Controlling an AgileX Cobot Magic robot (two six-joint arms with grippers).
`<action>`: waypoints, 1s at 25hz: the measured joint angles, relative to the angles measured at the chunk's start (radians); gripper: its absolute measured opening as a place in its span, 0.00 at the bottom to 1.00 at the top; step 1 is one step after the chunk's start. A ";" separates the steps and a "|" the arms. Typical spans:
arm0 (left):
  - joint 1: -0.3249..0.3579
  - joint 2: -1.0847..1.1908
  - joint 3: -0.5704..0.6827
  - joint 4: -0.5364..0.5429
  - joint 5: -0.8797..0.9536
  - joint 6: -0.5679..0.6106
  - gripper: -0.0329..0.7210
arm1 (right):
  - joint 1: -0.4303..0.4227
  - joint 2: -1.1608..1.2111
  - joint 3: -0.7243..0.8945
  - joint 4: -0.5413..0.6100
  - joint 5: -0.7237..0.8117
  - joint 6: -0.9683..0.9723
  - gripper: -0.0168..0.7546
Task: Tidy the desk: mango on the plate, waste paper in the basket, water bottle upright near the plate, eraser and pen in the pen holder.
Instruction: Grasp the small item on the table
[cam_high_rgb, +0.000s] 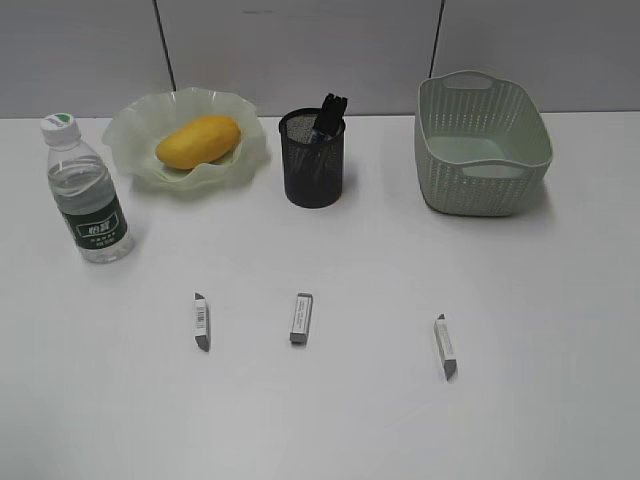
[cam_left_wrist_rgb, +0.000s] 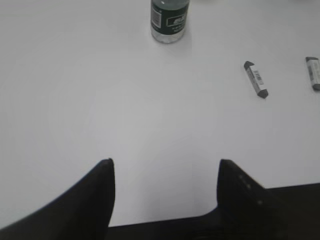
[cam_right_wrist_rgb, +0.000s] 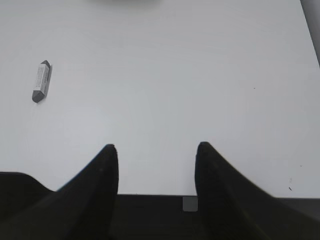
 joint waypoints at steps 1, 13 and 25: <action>-0.011 0.023 -0.008 -0.013 -0.002 0.000 0.68 | 0.000 -0.014 0.010 0.000 0.000 0.001 0.55; -0.227 0.376 -0.024 -0.025 -0.067 -0.066 0.64 | 0.000 -0.093 0.023 0.000 -0.001 0.002 0.55; -0.332 1.033 -0.305 -0.092 -0.179 -0.141 0.64 | 0.000 -0.093 0.023 0.006 -0.002 0.002 0.55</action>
